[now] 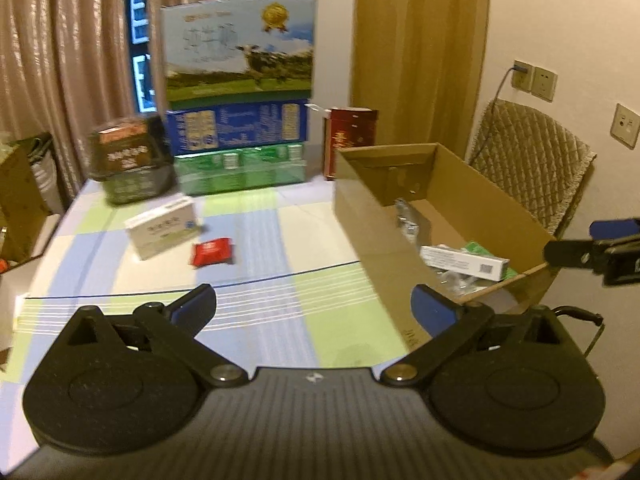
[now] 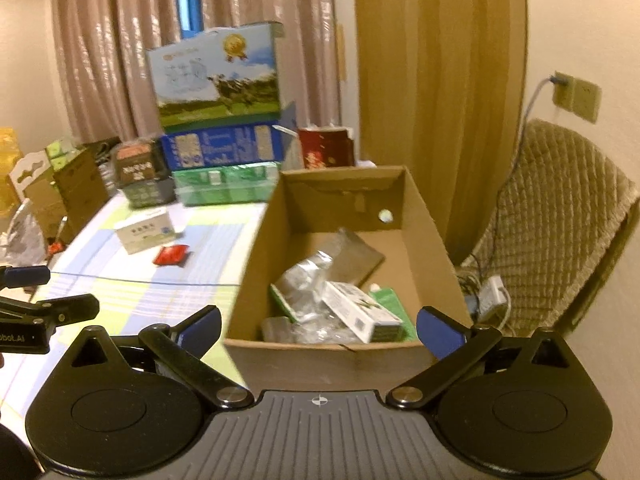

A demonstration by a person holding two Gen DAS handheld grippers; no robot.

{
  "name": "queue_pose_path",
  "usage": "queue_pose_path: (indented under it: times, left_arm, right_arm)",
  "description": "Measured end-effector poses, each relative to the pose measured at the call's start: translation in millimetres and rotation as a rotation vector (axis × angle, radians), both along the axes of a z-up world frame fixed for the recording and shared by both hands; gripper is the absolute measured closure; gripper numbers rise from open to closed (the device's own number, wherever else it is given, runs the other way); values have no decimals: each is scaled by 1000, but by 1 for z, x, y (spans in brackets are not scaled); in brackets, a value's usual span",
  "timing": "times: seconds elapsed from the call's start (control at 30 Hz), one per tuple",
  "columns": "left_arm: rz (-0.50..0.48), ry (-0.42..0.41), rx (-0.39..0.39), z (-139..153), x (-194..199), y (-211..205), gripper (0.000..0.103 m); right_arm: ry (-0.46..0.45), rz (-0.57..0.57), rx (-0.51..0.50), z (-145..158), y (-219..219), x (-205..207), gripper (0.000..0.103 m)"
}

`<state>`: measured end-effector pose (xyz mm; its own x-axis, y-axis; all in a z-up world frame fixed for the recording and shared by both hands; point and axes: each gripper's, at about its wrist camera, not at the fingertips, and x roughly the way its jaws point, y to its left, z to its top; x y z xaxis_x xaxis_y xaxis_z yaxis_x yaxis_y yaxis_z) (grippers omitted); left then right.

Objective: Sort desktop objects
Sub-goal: 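Withdraw both open tools from the cardboard box back over the table, then move both open tools toward the white tablet box and red candy packet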

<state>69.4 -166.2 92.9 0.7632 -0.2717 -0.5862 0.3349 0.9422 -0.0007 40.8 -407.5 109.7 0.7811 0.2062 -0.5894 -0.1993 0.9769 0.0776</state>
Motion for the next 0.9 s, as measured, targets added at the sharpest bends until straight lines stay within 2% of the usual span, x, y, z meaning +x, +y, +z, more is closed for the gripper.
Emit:
queue_pose_path:
  times: [0.3, 0.47, 0.73, 0.9]
  left_arm:
    - [29, -9, 57, 29, -28, 58, 1]
    - [42, -14, 71, 39, -34, 87, 1]
    - [12, -19, 110, 44, -15, 129, 1]
    - [-31, -32, 177, 42, 8, 149, 1]
  right_arm:
    - [-46, 111, -13, 22, 39, -10, 2]
    - [-60, 189, -66, 27, 66, -12, 2]
    - [-70, 320, -175, 28, 113, -1, 2]
    - [-91, 444, -266, 24, 144, 19, 2]
